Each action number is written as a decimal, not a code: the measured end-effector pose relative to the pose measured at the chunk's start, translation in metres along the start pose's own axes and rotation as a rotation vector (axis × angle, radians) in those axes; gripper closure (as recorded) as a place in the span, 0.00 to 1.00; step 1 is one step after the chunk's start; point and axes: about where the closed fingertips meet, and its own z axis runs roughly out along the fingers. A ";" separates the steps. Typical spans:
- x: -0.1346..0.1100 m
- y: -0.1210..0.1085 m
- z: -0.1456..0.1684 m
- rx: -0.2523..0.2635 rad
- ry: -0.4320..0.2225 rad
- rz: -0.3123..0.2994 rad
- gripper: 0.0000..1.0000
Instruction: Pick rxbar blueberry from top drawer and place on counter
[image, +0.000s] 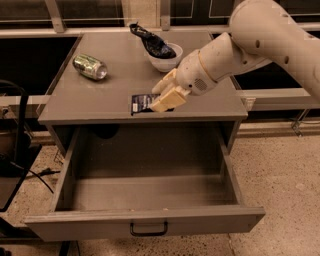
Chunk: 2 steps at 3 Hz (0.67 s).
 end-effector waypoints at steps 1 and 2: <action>-0.001 -0.035 0.017 0.007 -0.027 0.007 1.00; 0.001 -0.053 0.032 0.007 -0.046 0.016 1.00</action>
Offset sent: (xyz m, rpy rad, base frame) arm 0.0840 0.0187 -0.0215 0.0714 0.0022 -0.0220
